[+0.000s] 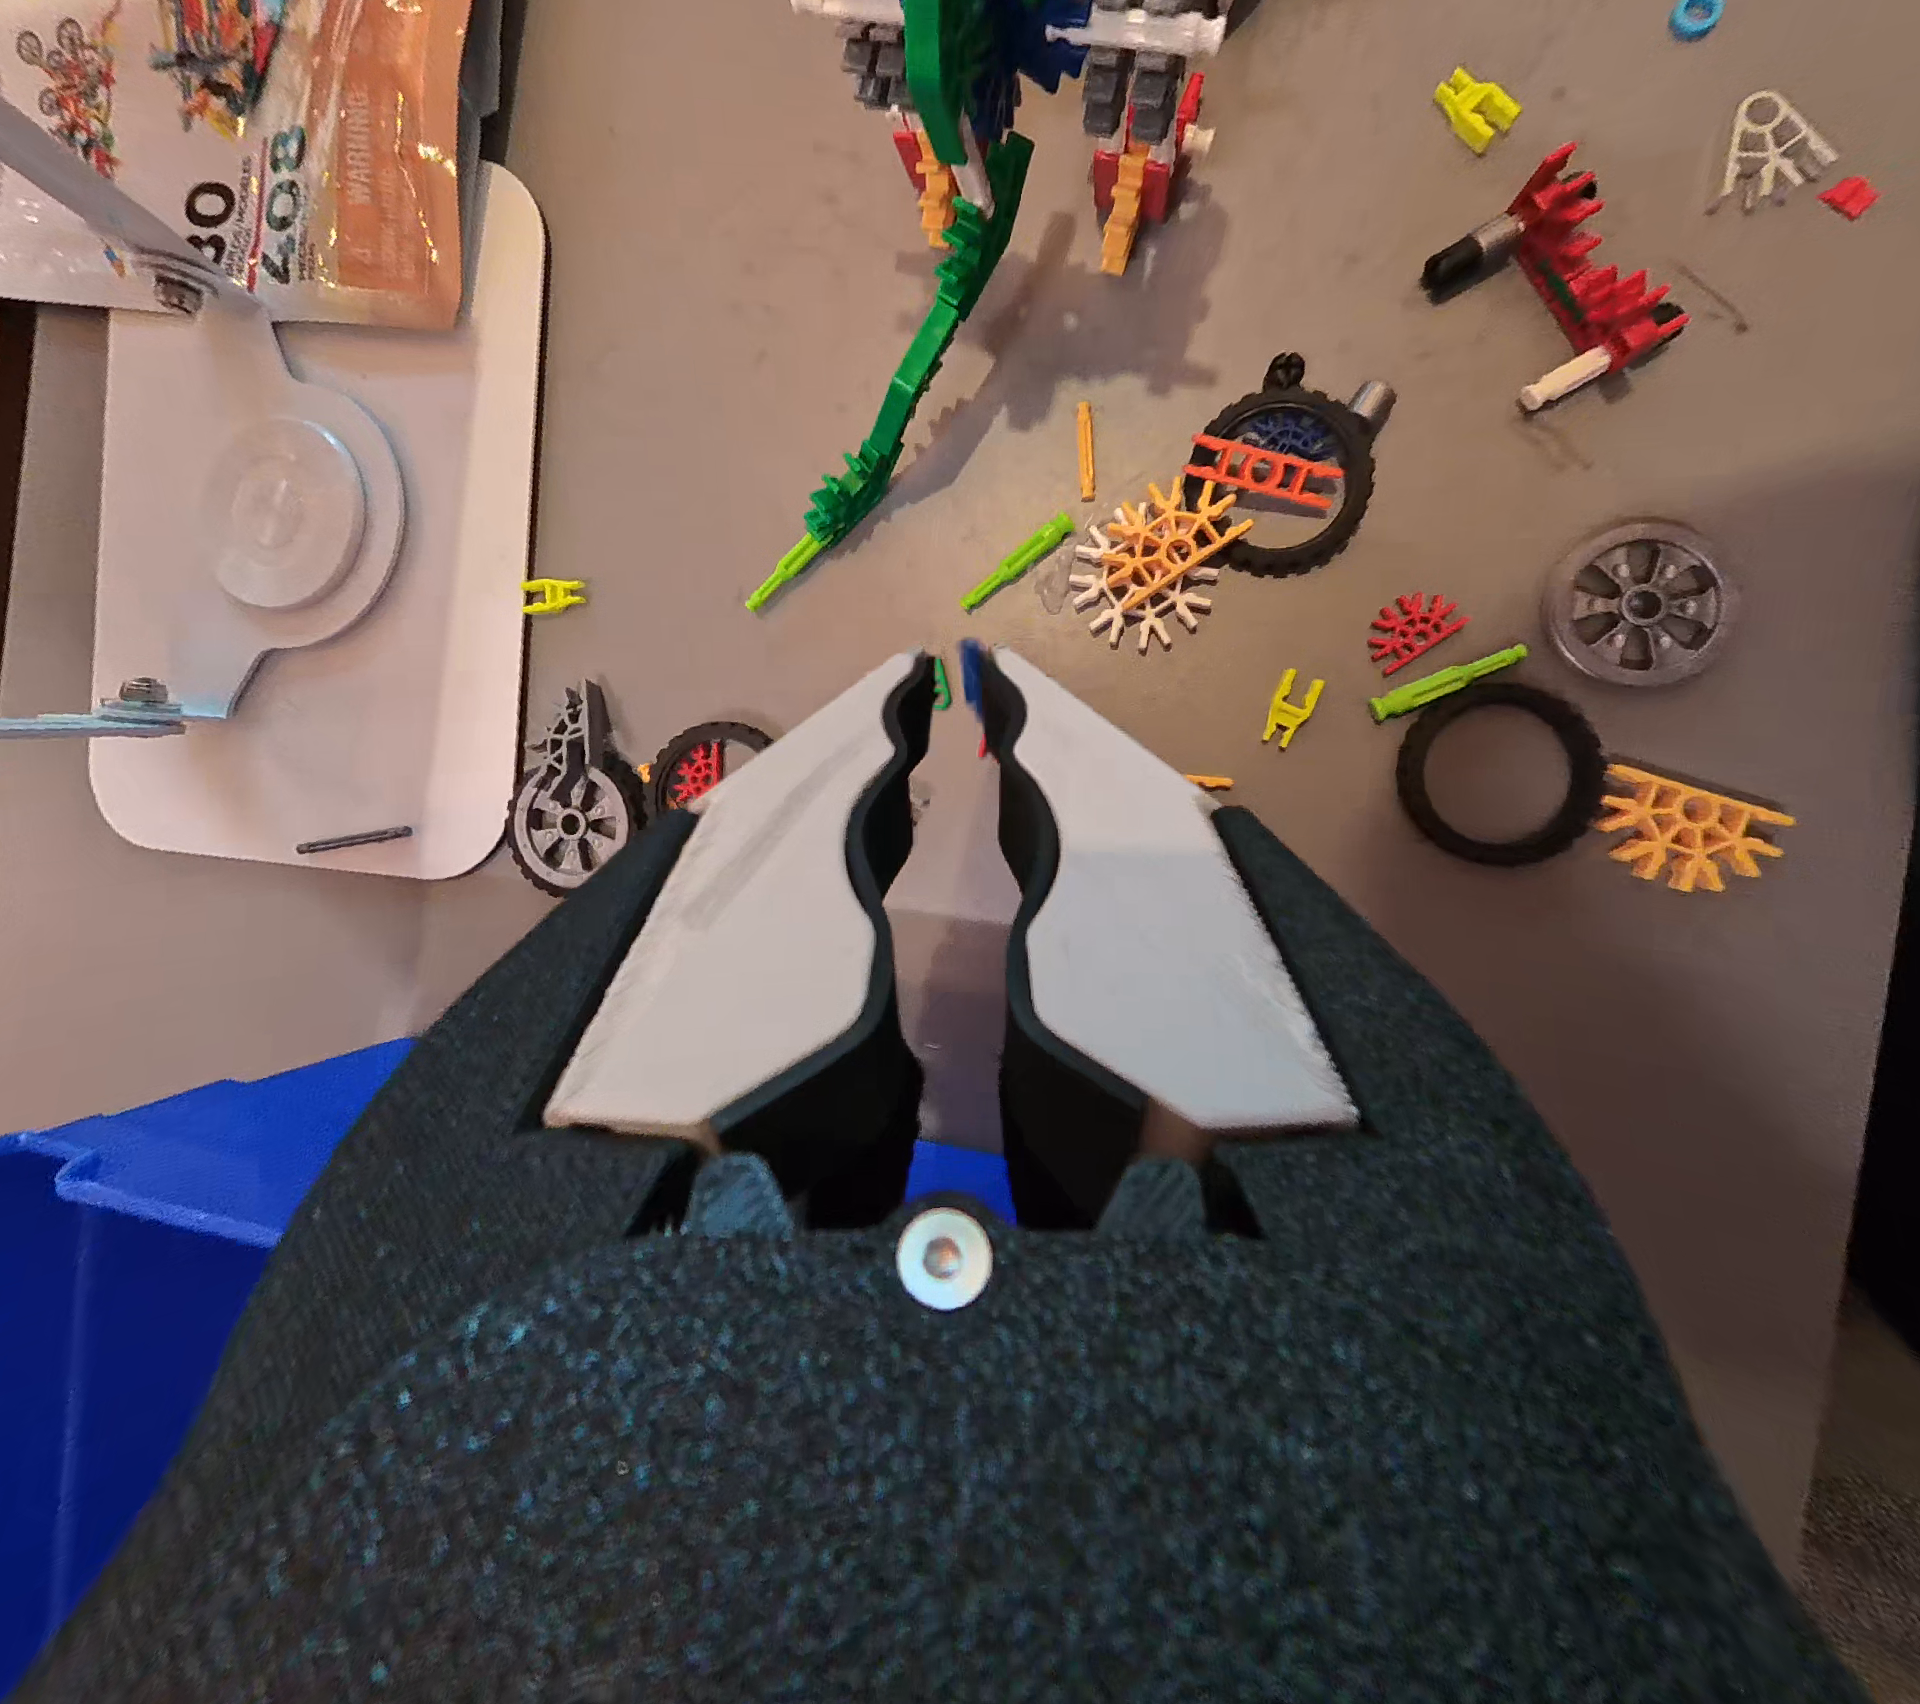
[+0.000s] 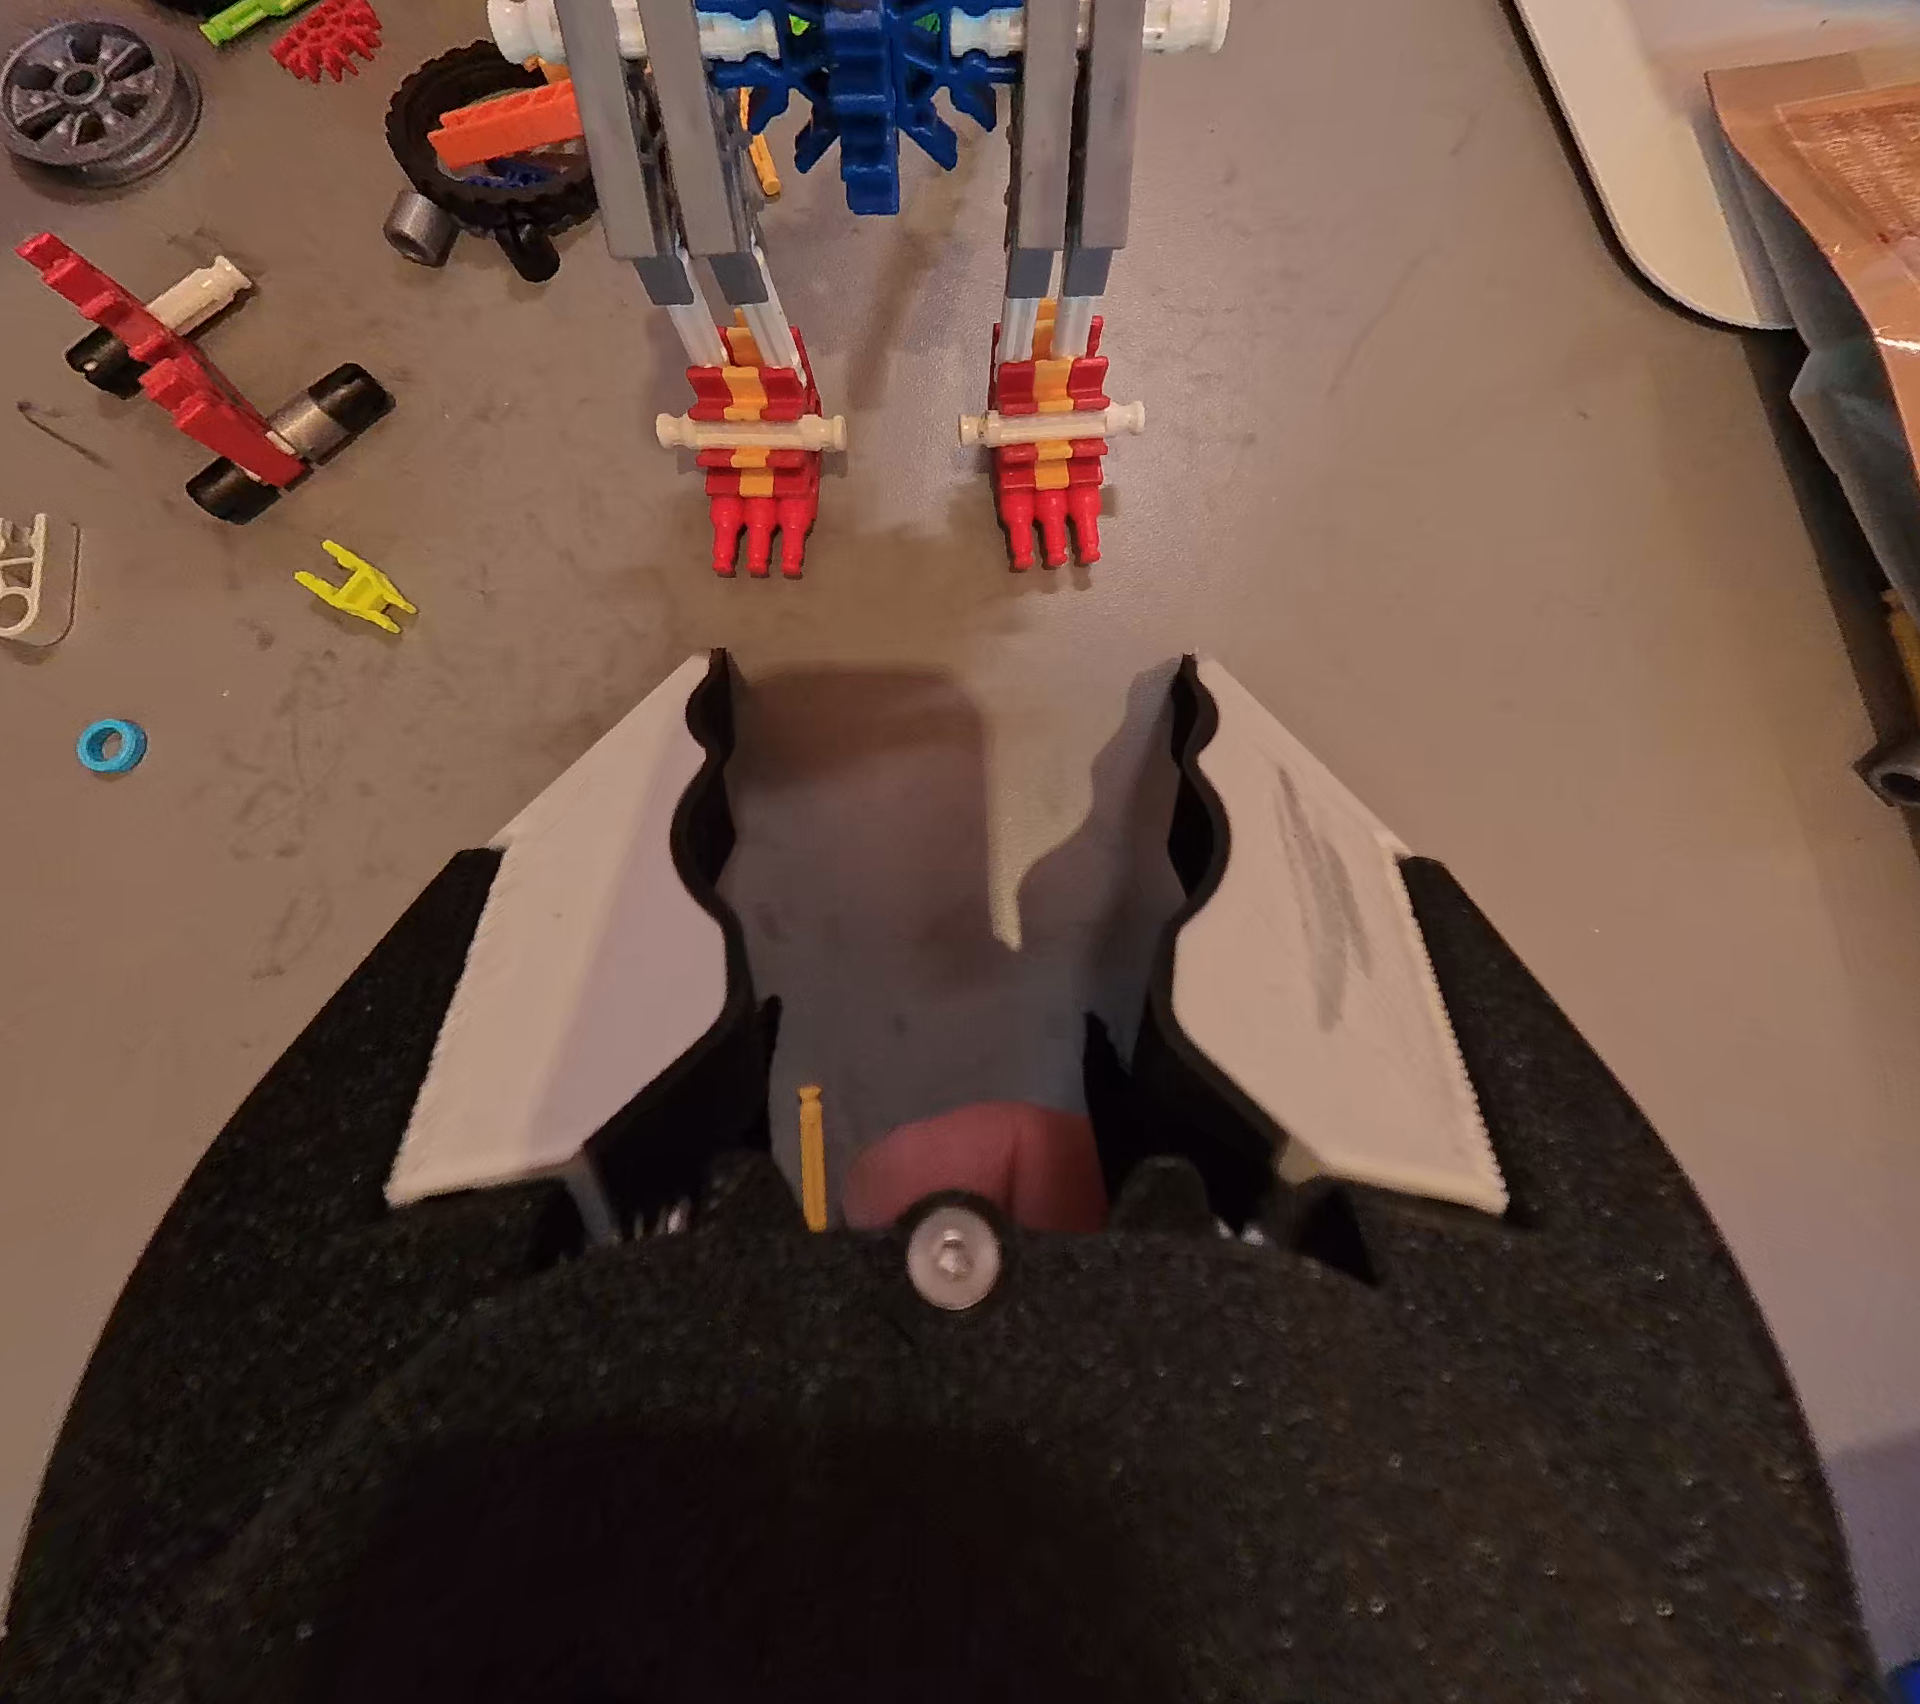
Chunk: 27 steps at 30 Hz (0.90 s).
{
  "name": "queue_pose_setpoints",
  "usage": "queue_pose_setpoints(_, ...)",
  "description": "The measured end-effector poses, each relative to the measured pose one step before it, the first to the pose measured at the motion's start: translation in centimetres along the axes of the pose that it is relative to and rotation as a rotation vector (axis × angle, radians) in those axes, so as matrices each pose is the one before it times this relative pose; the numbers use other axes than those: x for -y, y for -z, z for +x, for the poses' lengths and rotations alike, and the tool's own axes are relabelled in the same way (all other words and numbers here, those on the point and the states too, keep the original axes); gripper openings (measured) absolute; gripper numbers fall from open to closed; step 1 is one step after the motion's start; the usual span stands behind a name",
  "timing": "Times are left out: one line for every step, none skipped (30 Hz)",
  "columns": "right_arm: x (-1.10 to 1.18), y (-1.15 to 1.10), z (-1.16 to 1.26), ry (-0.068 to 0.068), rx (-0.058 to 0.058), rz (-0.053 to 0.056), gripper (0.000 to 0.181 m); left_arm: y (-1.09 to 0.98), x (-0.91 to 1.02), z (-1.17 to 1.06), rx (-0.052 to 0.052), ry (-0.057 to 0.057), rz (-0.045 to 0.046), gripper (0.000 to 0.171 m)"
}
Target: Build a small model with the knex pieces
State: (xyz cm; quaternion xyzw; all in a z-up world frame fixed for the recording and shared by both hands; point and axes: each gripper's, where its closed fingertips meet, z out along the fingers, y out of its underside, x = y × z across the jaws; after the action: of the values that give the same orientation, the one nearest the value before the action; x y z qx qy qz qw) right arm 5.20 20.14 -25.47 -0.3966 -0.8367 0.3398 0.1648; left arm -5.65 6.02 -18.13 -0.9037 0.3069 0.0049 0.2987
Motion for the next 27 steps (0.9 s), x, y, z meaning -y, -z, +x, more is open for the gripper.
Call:
queue_pose_setpoints(-0.002, 0.003, 0.001, -0.0002, 0.0004, 0.0002, 0.085, 0.034, -0.028, -0.02, -0.0002, 0.0026, 0.00052, 0.009)
queue_pose_setpoints(-0.003, 0.006, -0.01, -0.0004, 0.0006, 0.0005, 0.085, 0.006, -0.15, 0.011, -0.0031, 0.0015, -0.00432, 0.014)
queue_pose_setpoints(-0.002, 0.006, -0.012, -0.0002, 0.0008, 0.0006, 0.085, 0.104, -0.169, -0.184, 0.0071, 0.0006, -0.00503, 0.015)
queue_pose_setpoints(-0.003, 0.004, -0.007, 0.0006, 0.0004, 0.0002, 0.085, 0.308, -0.098, -0.454, 0.0192, 0.0034, 0.00053, 0.016)
queue_pose_setpoints(-0.016, -0.002, -0.01, 0.0018, -0.0004, -0.0005, 0.085, 0.521, 0.043, -0.57, 0.0185, 0.0102, 0.01064, 0.016)
queue_pose_setpoints(-0.011, -0.008, -0.018, 0.0022, -0.0007, -0.0008, 0.086, 0.698, 0.147, -0.615, 0.0152, 0.0162, 0.01819, 0.017)
queue_pose_setpoints(-0.007, -0.011, -0.012, 0.0018, -0.0003, -0.0006, 0.086, 0.823, 0.106, -0.814, 0.0236, 0.0148, 0.01834, 0.018)
queue_pose_setpoints(-0.003, 0.002, -0.012, 0.0006, 0.0002, -0.0002, 0.086, 0.932, 0.062, -1.252, 0.0461, 0.0111, 0.01943, 0.017)
queue_pose_setpoints(-0.001, 0.003, -0.002, -0.0004, 0.0005, 0.0002, 0.086, 0.956, -0.065, -1.632, 0.0628, 0.0148, 0.02023, 0.016)
queue_pose_setpoints(0.013, 0.003, 0.002, -0.0006, 0.0006, 0.0004, 0.086, 0.853, -0.305, -1.754, 0.0591, 0.0247, 0.01441, 0.015)
queue_pose_setpoints(-0.003, 0.003, 0.004, -0.0001, 0.0002, 0.0001, 0.086, 0.778, -0.419, -1.822, 0.0554, 0.0335, 0.01727, 0.015)
queue_pose_setpoints(0.002, -0.003, -0.001, 0.0004, -0.0003, -0.0002, 0.086, 0.678, -0.448, -1.949, 0.0568, 0.0406, 0.023, 0.014)
queue_pose_setpoints(-0.012, -0.004, -0.003, 0.0006, -0.0005, -0.0003, 0.086, 0.51, -0.663, -1.819, 0.0447, 0.0434, 0.01427, 0.014)
queue_pose_setpoints(0.003, -0.004, -0.003, 0.0002, -0.0002, -0.0001, 0.086, 0.287, -0.983, -1.682, 0.0358, 0.0448, -0.00165, 0.014)
queue_pose_setpoints(0.004, -0.002, 0.008, -0.0004, 0.0002, 0.0002, 0.086, 0.073, -1.169, -1.516, 0.0298, 0.0388, -0.01143, 0.013)
queue_pose_setpoints(0.006, -0.004, 0.002, -0.0008, 0.0004, 0.0004, 0.086, -0.151, -1.265, -1.355, 0.0266, 0.035, -0.01685, 0.013)
queue_pose_setpoints(0.005, 0.012, 0.0, -0.0011, 0.0005, 0.0005, 0.086, -0.396, -1.438, -1.032, 0.0146, 0.0382, -0.03102, 0.012)
queue_pose_setpoints(0.006, -0.002, 0.016, -0.0014, 0.0007, 0.0006, 0.086, -0.588, -1.468, -0.728, 0.0066, 0.042, -0.04171, 0.013)
queue_pose_setpoints(0.013, 0.006, -0.001, -0.0015, 0.0009, 0.0007, 0.086, -0.669, -1.238, -0.379, -0.0017, 0.0271, -0.0376, 0.012)
queue_pose_setpoints(-0.005, 0.009, 0.004, -0.0012, 0.0008, 0.0006, 0.086, -0.686, -1.043, -0.217, 0.0, 0.0071, -0.03361, 0.012)
queue_pose_setpoints(0.014, 0.003, 0.001, -0.0008, 0.0005, 0.0004, 0.086, -0.75, -0.989, -0.161, 0.0036, -0.001, -0.03874, 0.012)
queue_pose_setpoints(-0.001, 0.003, -0.001, -0.0006, 0.0003, 0.0002, 0.086, -0.757, -0.894, -0.27, 0.0166, -0.0037, -0.03912, 0.011)
queue_pose_setpoints(-0.002, 0.003, 0.006, -0.0002, 0.0, 0.0002, 0.086, -0.734, -0.794, -0.199, 0.0171, -0.0147, -0.03732, 0.011)
queue_pose_setpoints(-0.002, 0.002, -0.003, 0.0006, -0.0005, -0.0001, 0.086, -0.71, -0.745, -0.135, 0.0124, -0.0119, -0.03638, 0.011)
queue_pose_setpoints(-0.009, -0.008, -0.004, 0.0011, -0.0007, -0.0004, 0.086, -0.636, -0.593, -0.097, 0.0058, -0.0046, -0.02799, 0.011)
queue_pose_setpoints(0.006, -0.007, 0.001, 0.001, -0.0007, -0.0003, 0.086, -0.512, -0.244, 0.0, -0.0037, 0.0036, -0.00559, 0.01)
queue_pose_setpoints(-0.01, -0.005, -0.003, 0.0006, -0.0005, -0.0001, 0.086, -0.409, -0.167, 0.095, -0.0146, 0.0141, -0.0014, 0.01)
